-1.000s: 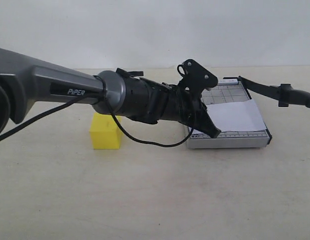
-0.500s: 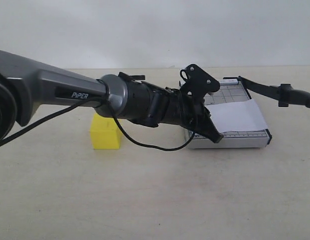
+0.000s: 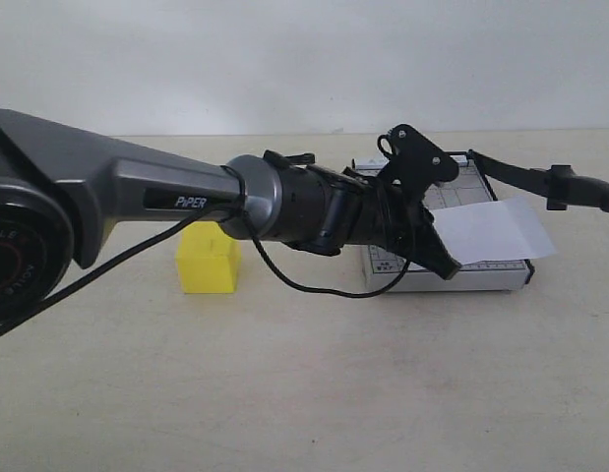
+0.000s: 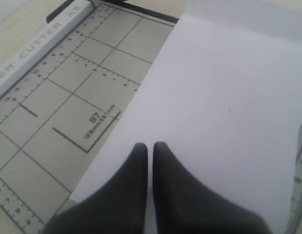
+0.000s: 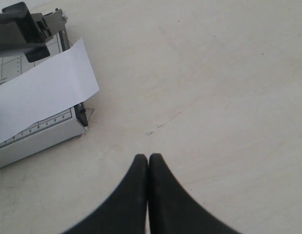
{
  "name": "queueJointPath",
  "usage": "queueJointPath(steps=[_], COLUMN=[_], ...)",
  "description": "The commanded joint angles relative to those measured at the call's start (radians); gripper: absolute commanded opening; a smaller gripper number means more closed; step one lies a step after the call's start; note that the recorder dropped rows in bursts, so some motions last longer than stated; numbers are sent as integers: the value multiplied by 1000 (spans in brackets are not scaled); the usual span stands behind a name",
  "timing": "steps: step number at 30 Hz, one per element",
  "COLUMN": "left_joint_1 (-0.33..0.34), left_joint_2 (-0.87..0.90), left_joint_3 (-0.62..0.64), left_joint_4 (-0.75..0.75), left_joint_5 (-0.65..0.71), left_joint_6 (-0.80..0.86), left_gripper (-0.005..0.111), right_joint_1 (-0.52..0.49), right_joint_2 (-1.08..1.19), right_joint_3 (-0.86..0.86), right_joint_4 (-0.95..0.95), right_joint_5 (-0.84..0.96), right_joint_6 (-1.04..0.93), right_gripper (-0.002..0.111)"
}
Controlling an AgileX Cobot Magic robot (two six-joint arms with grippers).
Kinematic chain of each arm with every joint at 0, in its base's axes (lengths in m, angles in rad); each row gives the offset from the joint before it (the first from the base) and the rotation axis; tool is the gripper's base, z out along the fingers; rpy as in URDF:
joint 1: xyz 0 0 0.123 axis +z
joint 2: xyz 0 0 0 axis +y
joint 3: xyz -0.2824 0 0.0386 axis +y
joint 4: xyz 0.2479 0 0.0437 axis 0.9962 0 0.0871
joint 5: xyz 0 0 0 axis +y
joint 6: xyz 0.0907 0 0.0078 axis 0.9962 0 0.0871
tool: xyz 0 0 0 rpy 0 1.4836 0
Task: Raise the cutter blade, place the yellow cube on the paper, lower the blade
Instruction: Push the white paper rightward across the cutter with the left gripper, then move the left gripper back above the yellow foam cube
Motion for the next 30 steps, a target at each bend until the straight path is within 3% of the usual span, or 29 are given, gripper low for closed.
queueJointPath(steps=[1,10,14,18,24,30], left_joint_1=[-1,-1,-1,-1,-1,-1], left_joint_2=[-16,-126,-166,-284,-601,-941], left_joint_3=[-6,18,93,266,497,731], left_joint_4=[23,30,16,-11,-62,-62], left_joint_5=[-46,-102,-162,-185,-226,-342], left_joint_6=[21,48,82,137,138,4], left_gripper=[4,4,4,4,4,9], right_joint_1=[-1,-1,-1,-1,-1,-1], right_joint_2=[-1,-1,-1,-1,-1,-1], right_joint_3=[5,5,5,5,5,5], right_joint_4=[-7,-7,-7,-7,-7,-7], right_joint_5=[-7,-7,-7,-7,-7,-7], right_joint_6=[-2,-2,-2,-2,-2,-2], right_gripper=[0,0,0,0,0,0])
